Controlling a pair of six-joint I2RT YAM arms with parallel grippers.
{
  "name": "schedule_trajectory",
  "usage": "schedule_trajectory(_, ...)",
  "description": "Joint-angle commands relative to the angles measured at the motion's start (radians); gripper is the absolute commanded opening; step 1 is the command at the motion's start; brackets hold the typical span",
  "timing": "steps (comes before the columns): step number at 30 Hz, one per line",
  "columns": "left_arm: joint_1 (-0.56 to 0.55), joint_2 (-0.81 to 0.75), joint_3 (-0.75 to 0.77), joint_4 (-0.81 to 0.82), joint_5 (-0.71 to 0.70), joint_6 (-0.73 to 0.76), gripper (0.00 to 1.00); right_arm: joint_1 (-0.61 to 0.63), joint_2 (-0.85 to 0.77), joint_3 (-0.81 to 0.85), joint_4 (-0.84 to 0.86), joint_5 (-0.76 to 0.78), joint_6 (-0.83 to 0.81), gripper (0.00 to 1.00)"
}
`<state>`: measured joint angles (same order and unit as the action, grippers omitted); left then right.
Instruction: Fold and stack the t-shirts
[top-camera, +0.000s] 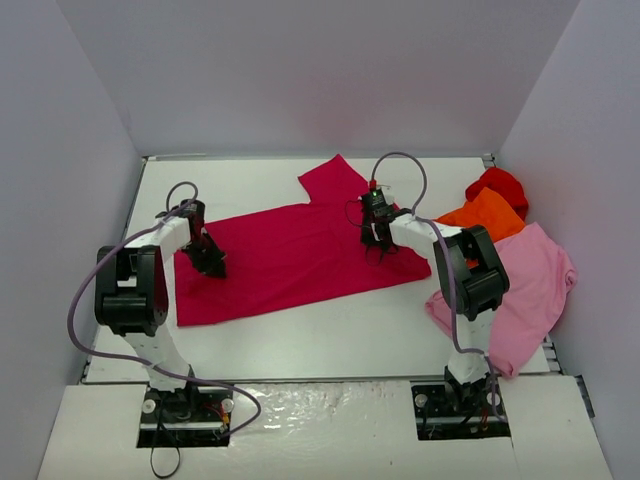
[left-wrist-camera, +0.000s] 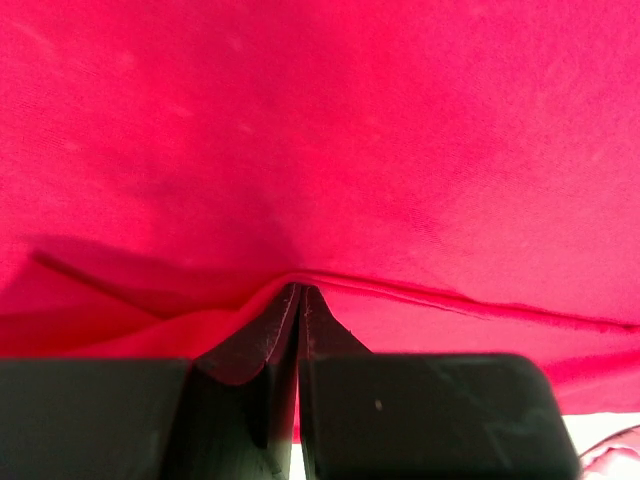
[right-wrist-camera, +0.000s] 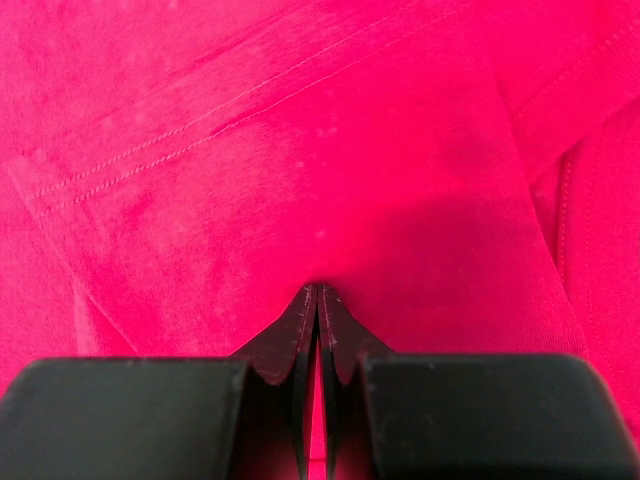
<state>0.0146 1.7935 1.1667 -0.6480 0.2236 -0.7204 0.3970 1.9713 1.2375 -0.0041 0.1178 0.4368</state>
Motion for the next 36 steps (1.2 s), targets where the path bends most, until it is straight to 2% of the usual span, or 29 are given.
schedule_trajectory(1,0.065,-0.047,0.032,-0.034,-0.038,0.017,0.00,-0.052,0.036,-0.050,-0.085,0.060,0.009,0.00)
schedule_trajectory(9,0.167,-0.105,0.000,-0.067,-0.078,0.067,0.00,-0.061,0.056,-0.046,-0.111,0.100,0.014,0.00)
schedule_trajectory(15,0.182,-0.162,-0.012,-0.074,-0.075,0.063,0.00,-0.061,0.065,-0.038,-0.120,0.102,0.014,0.00)
schedule_trajectory(22,0.136,-0.393,-0.068,-0.025,0.003,-0.003,0.00,-0.061,0.066,-0.029,-0.120,0.098,0.011,0.00)
schedule_trajectory(27,0.076,-0.340,-0.051,-0.094,0.026,0.002,0.00,-0.061,0.067,-0.027,-0.120,0.091,0.011,0.00)
schedule_trajectory(32,0.059,-0.268,-0.096,-0.032,0.040,-0.012,0.00,-0.061,0.060,-0.028,-0.119,0.085,0.013,0.00)
schedule_trajectory(36,0.051,-0.236,-0.075,-0.049,-0.014,0.000,0.00,-0.060,0.059,-0.028,-0.119,0.083,0.010,0.00)
